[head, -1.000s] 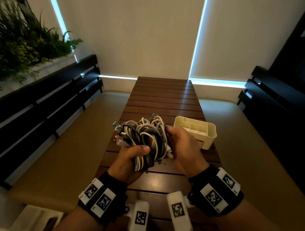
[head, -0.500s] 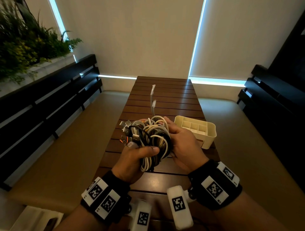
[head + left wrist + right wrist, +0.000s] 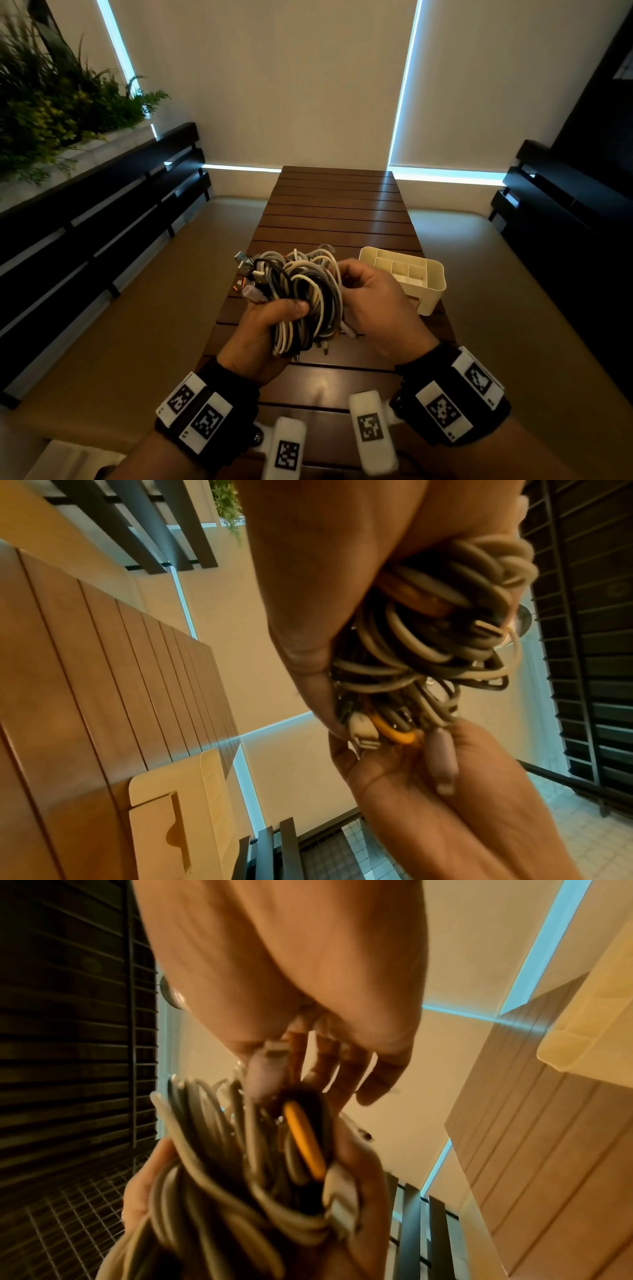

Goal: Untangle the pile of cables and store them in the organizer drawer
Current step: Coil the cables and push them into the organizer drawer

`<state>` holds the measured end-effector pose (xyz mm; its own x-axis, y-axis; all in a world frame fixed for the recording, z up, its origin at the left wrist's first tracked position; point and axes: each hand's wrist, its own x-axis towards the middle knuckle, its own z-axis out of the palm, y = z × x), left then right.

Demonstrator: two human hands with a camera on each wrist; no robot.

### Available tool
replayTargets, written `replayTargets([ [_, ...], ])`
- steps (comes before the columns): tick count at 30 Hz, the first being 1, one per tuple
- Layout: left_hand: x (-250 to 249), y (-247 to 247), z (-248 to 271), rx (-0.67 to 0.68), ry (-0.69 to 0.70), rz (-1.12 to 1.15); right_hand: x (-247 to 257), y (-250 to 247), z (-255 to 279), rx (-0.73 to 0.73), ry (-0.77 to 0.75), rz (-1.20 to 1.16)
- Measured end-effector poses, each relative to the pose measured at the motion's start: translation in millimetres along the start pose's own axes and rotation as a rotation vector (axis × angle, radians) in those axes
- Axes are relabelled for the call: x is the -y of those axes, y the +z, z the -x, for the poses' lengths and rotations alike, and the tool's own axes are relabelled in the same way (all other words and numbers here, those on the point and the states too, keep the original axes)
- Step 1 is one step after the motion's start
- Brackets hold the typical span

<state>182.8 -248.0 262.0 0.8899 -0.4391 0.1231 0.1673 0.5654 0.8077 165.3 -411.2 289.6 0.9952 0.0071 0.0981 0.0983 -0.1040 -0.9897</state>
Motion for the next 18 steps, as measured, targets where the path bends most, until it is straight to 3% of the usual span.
replayTargets([
  [3, -5.3, -5.0, 1.4, 0.033, -0.012, 0.032, 5.9, -15.2, -0.8, 0.04, -0.041, 0.093],
  [7, -8.8, -6.1, 4.1, 0.081, -0.052, 0.003, 13.6, -35.7, -13.8, -0.057, -0.202, 0.325],
  [9, -7.0, -2.8, 3.3, 0.093, -0.071, -0.014, 12.2, -38.6, -22.0, 0.0, -0.215, 0.367],
  [12, -6.1, 3.7, 2.1, 0.102, -0.054, -0.019, 6.2, -33.5, -27.2, 0.085, -0.142, 0.28],
  [18, -12.2, 6.3, 1.2, 0.108, -0.041, 0.015, -5.3, -20.2, -26.3, 0.084, 0.079, -0.049],
])
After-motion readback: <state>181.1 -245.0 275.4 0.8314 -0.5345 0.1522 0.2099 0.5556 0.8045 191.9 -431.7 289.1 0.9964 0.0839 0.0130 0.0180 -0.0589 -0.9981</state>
